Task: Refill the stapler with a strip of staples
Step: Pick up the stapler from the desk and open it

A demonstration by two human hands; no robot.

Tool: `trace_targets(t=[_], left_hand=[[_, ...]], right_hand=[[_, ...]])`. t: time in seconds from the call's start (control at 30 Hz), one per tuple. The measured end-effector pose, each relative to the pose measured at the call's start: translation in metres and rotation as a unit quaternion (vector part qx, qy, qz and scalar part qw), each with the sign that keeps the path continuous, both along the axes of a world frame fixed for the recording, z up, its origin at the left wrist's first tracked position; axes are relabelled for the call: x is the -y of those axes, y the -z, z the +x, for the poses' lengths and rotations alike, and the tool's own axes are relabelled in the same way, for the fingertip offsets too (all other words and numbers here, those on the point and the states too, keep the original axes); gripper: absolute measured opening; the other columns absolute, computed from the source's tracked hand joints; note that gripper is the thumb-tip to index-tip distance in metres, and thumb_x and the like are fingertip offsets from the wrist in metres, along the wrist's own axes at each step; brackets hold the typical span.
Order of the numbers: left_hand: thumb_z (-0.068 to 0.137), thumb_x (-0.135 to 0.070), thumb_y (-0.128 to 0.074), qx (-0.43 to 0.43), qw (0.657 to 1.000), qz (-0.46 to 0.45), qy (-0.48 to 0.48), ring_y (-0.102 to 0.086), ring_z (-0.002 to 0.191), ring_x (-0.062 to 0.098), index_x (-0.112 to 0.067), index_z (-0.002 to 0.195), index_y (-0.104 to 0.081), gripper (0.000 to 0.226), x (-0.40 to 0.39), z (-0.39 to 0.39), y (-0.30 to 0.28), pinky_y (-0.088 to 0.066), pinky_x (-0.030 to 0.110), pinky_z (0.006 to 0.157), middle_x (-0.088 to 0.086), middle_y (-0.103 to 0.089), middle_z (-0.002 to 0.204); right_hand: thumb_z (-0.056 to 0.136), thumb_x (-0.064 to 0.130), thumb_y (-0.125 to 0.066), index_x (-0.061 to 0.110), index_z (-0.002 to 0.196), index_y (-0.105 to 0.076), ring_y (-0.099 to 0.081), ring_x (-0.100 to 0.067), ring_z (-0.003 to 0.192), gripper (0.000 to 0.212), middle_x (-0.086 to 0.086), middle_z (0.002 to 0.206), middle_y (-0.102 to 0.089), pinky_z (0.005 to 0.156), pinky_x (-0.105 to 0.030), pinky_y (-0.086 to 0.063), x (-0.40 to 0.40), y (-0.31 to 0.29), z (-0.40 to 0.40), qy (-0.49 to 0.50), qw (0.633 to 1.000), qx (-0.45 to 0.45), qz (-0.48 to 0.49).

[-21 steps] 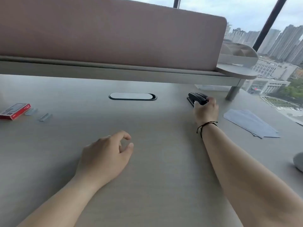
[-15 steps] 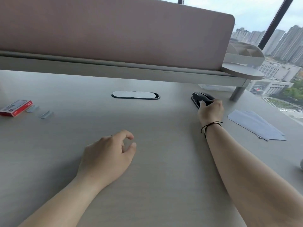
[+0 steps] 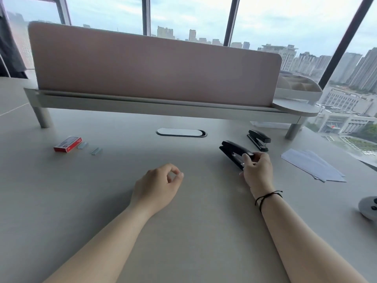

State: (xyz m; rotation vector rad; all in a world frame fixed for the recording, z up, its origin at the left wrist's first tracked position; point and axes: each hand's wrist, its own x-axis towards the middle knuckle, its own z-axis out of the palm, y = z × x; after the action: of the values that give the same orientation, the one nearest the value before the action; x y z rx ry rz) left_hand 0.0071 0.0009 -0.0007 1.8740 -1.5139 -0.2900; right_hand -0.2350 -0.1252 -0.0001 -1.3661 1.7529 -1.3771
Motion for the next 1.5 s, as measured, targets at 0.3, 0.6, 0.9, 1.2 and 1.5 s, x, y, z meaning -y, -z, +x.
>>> trace_targets(t=[0.3, 0.6, 0.9, 1.2, 1.5], left_hand=[[0.093, -0.027, -0.063, -0.204, 0.977, -0.063, 0.000, -0.064, 0.073, 0.019, -0.020, 0.083, -0.068, 0.013, -0.032, 0.005, 0.000, -0.048, 0.029, 0.066, -0.007, -0.067, 0.072], [0.078, -0.052, -0.066, -0.281, 0.956, -0.005, 0.085, -0.064, 0.073, -0.005, -0.031, 0.089, -0.073, 0.025, -0.143, 0.018, -0.010, -0.047, 0.020, 0.073, -0.020, -0.073, 0.080], [0.082, -0.029, -0.077, -0.095, 0.979, 0.006, 0.178, -0.065, 0.095, 0.005, -0.035, 0.101, -0.073, 0.020, -0.219, 0.000, -0.012, -0.047, 0.012, 0.076, -0.016, -0.071, 0.097], [0.077, -0.051, -0.071, -0.025, 0.981, -0.036, 0.190, -0.065, 0.089, 0.001, -0.040, 0.110, -0.067, 0.035, -0.226, -0.014, -0.009, -0.051, 0.017, 0.073, -0.022, -0.066, 0.098], [0.074, -0.053, -0.073, -0.012, 0.977, -0.030, 0.211, -0.064, 0.088, 0.004, -0.042, 0.112, -0.064, 0.040, -0.215, -0.022, -0.016, -0.056, 0.034, 0.077, -0.021, -0.063, 0.102]], right_hand=[[0.094, 0.024, -0.062, 0.017, 0.105, -0.054, -0.056, -0.003, 0.037, 0.015, -0.008, 0.071, -0.065, 0.046, -0.017, -0.048, -0.118, 0.003, 0.026, -0.185, 0.980, -0.068, 0.018], [0.095, 0.014, -0.061, 0.018, 0.105, -0.059, -0.059, -0.014, 0.053, 0.011, 0.004, 0.057, -0.059, 0.064, -0.041, -0.056, -0.222, -0.002, 0.024, -0.371, 0.927, -0.060, 0.022], [0.089, 0.028, -0.062, 0.034, 0.104, -0.057, -0.054, -0.022, 0.061, 0.017, 0.008, 0.065, -0.056, 0.063, -0.037, -0.048, -0.287, -0.003, 0.021, -0.457, 0.885, -0.085, 0.017], [0.079, 0.011, -0.079, 0.041, 0.107, -0.060, -0.062, -0.026, 0.070, 0.045, 0.002, 0.086, -0.072, 0.071, -0.038, -0.053, -0.294, -0.001, 0.026, -0.440, 0.892, -0.103, 0.018], [0.075, 0.015, -0.081, 0.039, 0.103, -0.061, -0.065, -0.032, 0.071, 0.042, 0.000, 0.086, -0.075, 0.070, -0.049, -0.055, -0.292, -0.003, 0.031, -0.428, 0.898, -0.095, 0.016]])
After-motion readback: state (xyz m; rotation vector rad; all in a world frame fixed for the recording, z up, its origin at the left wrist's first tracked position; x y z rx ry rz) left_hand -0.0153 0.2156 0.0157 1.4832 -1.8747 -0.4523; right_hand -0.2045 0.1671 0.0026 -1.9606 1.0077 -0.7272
